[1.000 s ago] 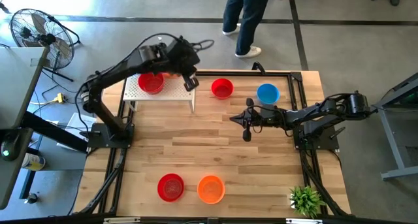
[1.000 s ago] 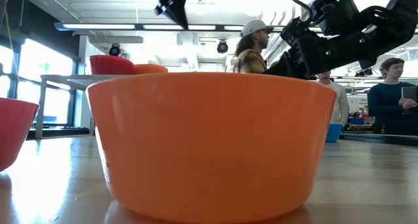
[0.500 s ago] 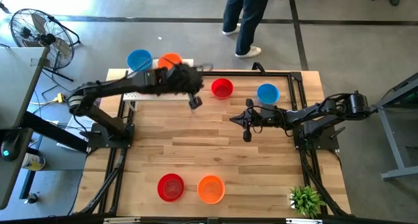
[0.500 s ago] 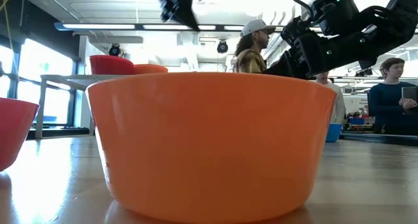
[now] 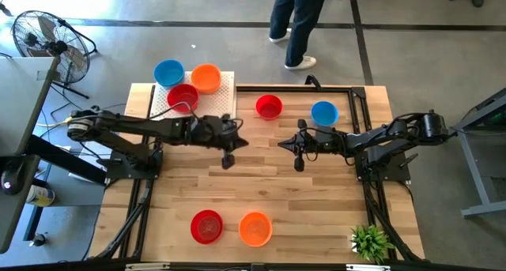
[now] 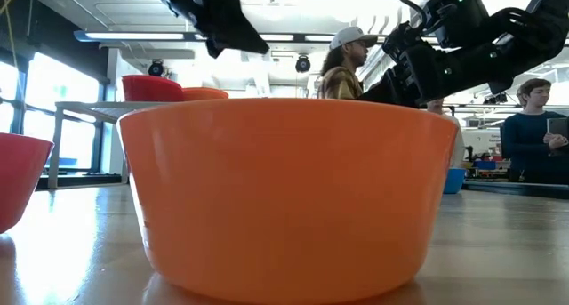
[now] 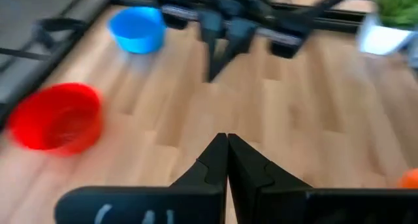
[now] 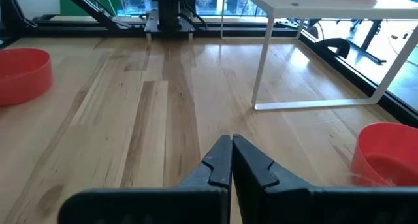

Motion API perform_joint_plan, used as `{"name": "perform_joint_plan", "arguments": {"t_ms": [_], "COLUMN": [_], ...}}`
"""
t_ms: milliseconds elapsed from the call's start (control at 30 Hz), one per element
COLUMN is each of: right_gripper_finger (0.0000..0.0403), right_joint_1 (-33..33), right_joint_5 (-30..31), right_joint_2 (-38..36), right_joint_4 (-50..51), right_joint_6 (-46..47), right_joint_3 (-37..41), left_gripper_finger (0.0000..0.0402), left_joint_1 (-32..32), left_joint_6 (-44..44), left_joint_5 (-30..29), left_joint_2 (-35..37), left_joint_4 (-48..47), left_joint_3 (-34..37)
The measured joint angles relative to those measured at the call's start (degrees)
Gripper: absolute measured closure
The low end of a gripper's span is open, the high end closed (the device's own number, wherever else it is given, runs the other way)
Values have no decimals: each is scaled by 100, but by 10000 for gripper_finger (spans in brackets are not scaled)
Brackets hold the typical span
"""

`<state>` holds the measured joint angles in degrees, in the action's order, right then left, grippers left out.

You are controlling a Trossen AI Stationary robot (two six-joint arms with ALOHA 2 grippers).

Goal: Pick & Place Mini bowls
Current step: Stack the red bowl on top of the red bowl on the shelf

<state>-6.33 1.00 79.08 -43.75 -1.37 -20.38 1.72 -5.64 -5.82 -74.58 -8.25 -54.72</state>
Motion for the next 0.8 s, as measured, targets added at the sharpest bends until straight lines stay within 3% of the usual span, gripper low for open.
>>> {"name": "perform_joint_plan", "arguments": {"t_ms": [367, 533, 800], "right_gripper_finger": [403, 403, 403], "right_joint_1": [0, 0, 0], "right_joint_5": [-3, -7, -15], "right_joint_2": [0, 0, 0], "right_joint_4": [-28, -25, -25], "right_joint_6": [0, -2, -10], "right_joint_3": [0, 0, 0], "left_gripper_finger": [401, 393, 306], "left_joint_1": [-976, -1496, -2321], "left_joint_6": [238, -251, -1397], "left_joint_5": [253, 347, 336], "left_joint_2": [-229, -230, -495], "left_joint_4": [-419, -1586, -3009], "left_joint_3": [-16, -354, -683]}}
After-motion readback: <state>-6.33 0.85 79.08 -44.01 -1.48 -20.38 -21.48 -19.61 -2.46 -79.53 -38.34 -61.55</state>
